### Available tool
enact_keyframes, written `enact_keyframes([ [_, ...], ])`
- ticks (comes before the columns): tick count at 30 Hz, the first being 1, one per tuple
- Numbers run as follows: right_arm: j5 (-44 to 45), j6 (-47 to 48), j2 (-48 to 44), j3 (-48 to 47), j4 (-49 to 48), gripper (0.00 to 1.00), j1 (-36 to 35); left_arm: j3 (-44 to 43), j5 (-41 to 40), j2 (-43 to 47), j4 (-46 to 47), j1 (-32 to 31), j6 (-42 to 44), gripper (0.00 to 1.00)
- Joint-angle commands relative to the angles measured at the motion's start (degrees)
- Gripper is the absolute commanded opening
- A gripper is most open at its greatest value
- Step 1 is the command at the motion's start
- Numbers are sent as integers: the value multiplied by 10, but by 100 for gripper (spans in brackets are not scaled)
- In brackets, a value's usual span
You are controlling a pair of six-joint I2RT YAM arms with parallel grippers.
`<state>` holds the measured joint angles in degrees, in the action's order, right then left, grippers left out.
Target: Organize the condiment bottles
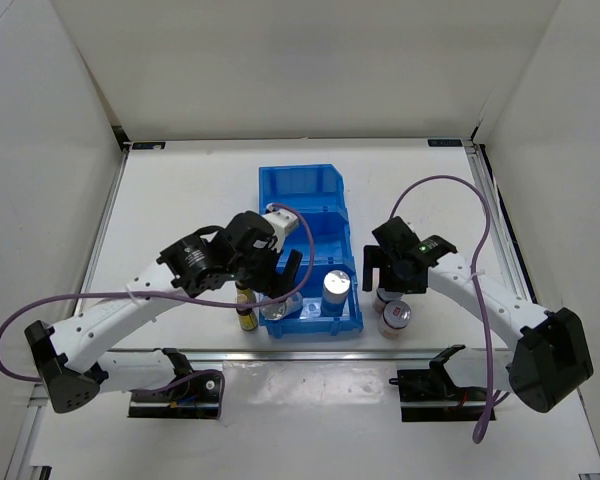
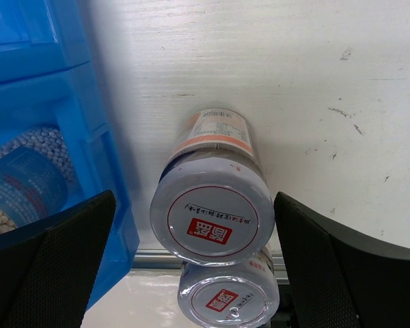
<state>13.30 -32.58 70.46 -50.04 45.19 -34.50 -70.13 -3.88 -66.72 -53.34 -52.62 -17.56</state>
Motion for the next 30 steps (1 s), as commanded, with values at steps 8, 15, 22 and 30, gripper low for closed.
enact_keyframes([
  [8,6,0,-16,-2,13,100,2,10,61,12,-68,-39,-73,100],
  [15,6,5,-16,-8,13,100,2,27,45,-25,-68,-57,-78,99],
  [22,6,10,-16,-8,13,100,2,27,-19,-20,-68,-57,-90,99],
  [30,6,10,-16,-2,8,100,2,32,-37,-25,-68,-57,-95,99],
])
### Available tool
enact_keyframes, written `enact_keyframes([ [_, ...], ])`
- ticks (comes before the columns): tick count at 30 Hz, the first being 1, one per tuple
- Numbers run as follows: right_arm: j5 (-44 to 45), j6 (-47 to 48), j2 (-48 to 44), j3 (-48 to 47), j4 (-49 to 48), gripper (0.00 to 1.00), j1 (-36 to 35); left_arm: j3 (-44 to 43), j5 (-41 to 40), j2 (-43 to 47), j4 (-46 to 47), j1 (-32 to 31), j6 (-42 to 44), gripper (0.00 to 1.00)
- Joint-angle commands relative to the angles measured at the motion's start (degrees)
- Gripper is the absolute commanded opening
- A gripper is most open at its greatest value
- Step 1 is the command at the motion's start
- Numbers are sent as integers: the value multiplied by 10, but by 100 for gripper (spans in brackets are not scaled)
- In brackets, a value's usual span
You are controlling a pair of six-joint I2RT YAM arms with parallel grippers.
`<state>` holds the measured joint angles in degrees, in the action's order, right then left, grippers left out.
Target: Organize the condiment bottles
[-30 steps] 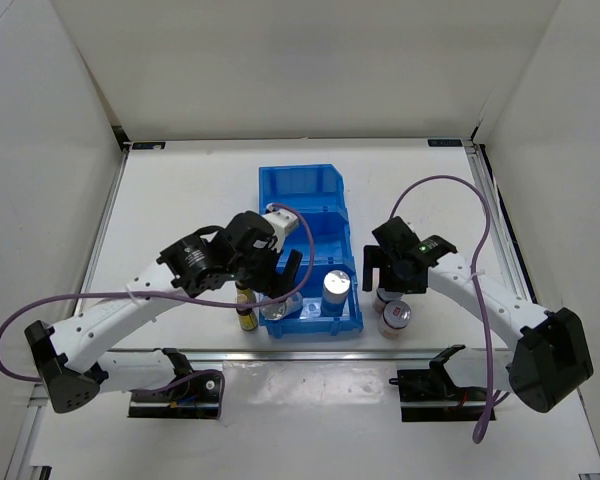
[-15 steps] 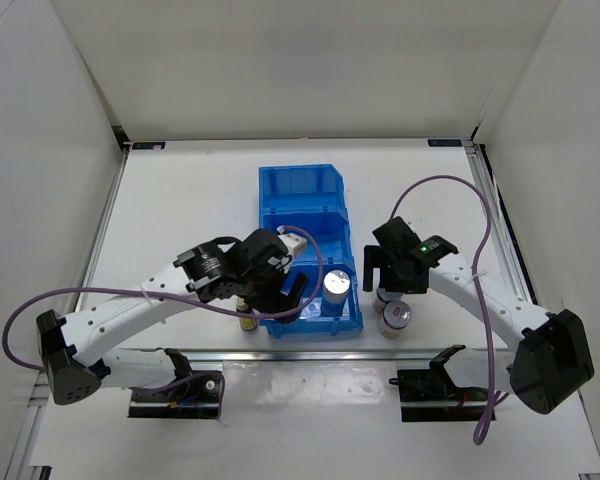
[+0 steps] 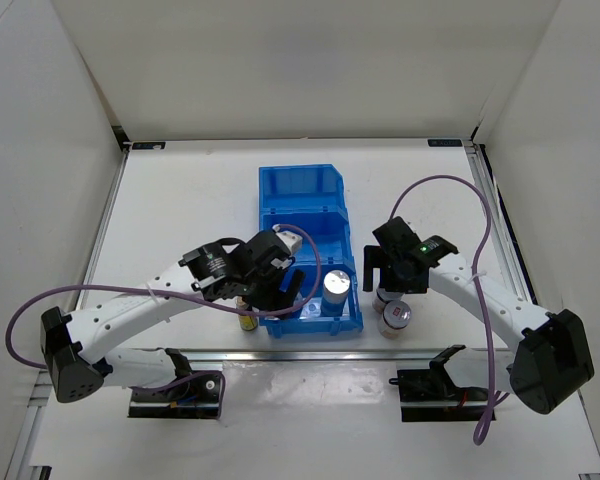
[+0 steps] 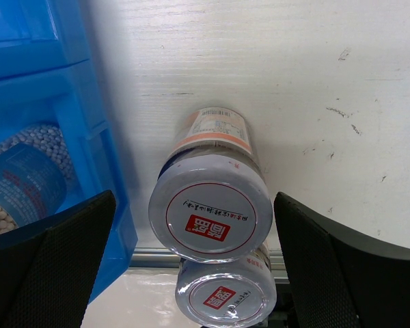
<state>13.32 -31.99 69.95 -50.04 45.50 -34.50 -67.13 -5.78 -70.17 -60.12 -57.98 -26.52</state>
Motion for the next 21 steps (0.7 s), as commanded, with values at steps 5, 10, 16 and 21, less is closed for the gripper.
enact_keyframes([
  [5,6,4,-11,-2,5,100,2,15,-28,-8,5,-3,-5,99],
  [10,6,4,-17,3,5,100,2,20,-22,-19,11,-3,-5,96],
  [16,6,4,-17,3,5,100,2,25,-17,-24,22,-3,-5,90],
  [21,6,4,-17,3,5,100,2,25,-12,-24,27,-3,-5,85],
])
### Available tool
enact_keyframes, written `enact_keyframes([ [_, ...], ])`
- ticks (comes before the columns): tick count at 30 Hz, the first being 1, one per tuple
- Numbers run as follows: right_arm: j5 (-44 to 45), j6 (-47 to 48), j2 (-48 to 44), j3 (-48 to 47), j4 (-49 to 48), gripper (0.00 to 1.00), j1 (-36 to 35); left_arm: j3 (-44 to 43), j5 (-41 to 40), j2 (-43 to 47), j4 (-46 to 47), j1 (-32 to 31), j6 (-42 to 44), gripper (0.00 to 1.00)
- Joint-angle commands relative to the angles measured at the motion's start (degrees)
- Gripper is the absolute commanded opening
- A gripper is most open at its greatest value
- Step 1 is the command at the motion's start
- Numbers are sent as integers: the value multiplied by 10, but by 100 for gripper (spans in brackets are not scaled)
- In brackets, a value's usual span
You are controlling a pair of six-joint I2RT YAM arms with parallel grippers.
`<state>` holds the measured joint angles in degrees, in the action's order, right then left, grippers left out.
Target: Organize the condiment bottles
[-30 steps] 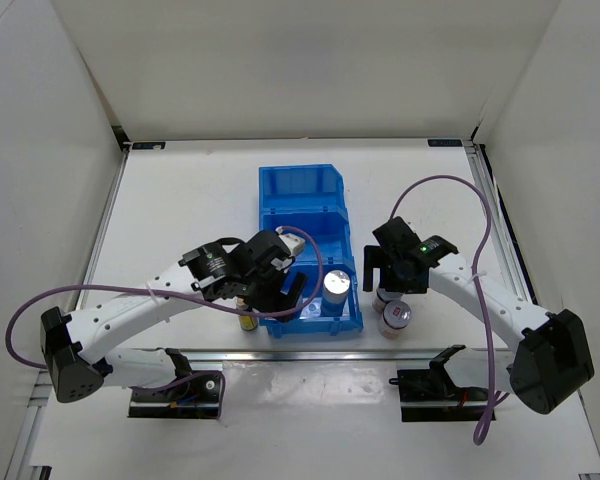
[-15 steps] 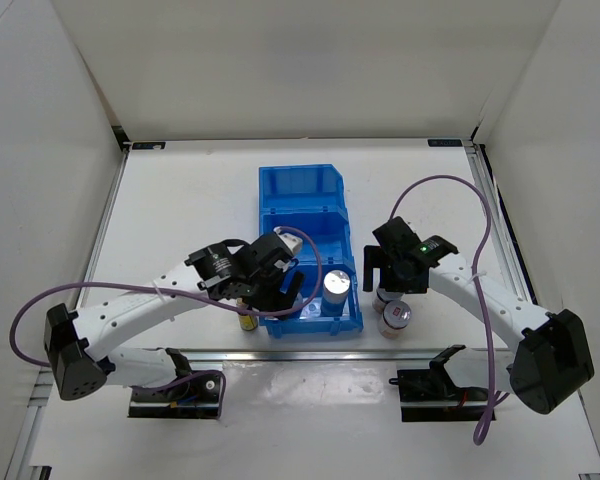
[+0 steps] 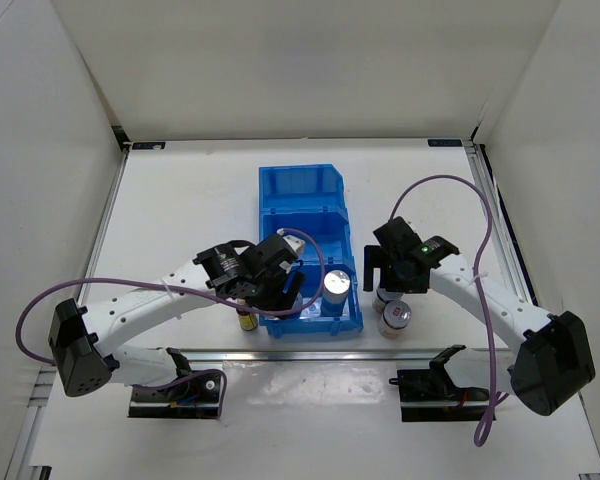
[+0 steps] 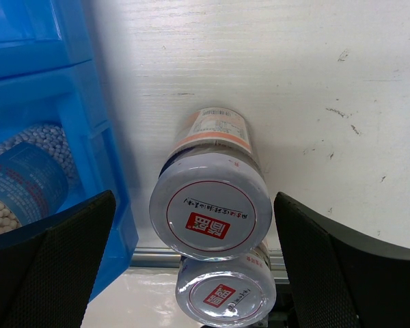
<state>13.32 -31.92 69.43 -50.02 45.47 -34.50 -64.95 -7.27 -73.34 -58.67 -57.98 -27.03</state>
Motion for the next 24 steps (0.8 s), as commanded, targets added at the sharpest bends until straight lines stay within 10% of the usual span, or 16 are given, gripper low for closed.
enact_keyframes([
  [1,6,4,-11,3,5,100,2,3,3,7,13,-3,0,85],
  [24,6,9,-22,8,5,100,2,-25,9,-16,18,-3,5,58],
])
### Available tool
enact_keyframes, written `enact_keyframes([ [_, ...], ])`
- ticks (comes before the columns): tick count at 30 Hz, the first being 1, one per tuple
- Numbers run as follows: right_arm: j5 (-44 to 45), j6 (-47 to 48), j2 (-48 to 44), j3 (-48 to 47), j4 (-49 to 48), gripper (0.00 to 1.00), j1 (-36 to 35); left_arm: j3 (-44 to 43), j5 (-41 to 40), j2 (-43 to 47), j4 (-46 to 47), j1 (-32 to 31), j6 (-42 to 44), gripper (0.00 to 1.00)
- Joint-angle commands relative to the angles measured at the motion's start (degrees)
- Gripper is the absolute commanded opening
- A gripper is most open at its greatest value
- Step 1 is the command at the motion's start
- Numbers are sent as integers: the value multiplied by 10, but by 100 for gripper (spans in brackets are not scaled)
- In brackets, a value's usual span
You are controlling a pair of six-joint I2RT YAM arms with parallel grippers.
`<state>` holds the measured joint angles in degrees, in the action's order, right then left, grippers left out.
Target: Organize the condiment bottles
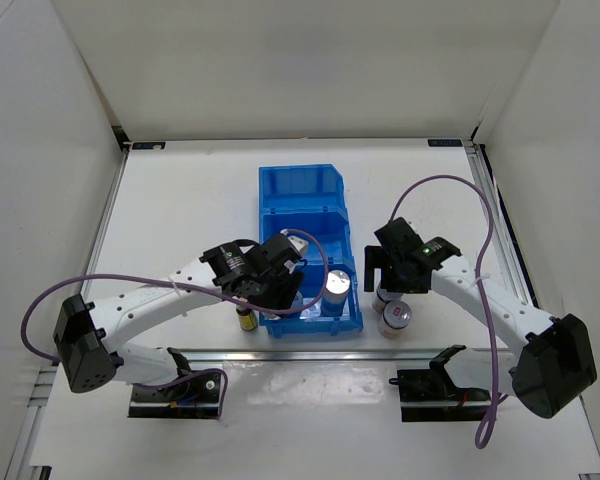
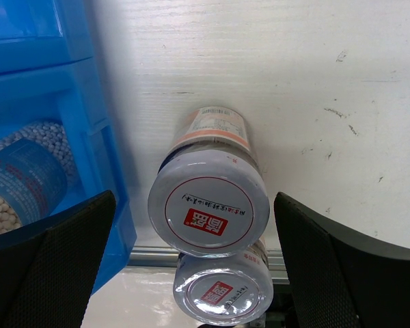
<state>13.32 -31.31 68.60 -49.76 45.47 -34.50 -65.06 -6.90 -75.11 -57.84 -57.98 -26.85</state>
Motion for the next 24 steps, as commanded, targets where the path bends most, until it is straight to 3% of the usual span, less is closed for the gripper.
enact_keyframes([
  [1,6,3,-14,5,5,100,2,-29,5,1,10,-3,3,58],
  [14,6,3,-19,5,5,100,2,-88,-30,-50,10,-3,45,59],
  [24,11,3,-29,5,5,100,2,-117,-65,-100,10,-3,57,86],
])
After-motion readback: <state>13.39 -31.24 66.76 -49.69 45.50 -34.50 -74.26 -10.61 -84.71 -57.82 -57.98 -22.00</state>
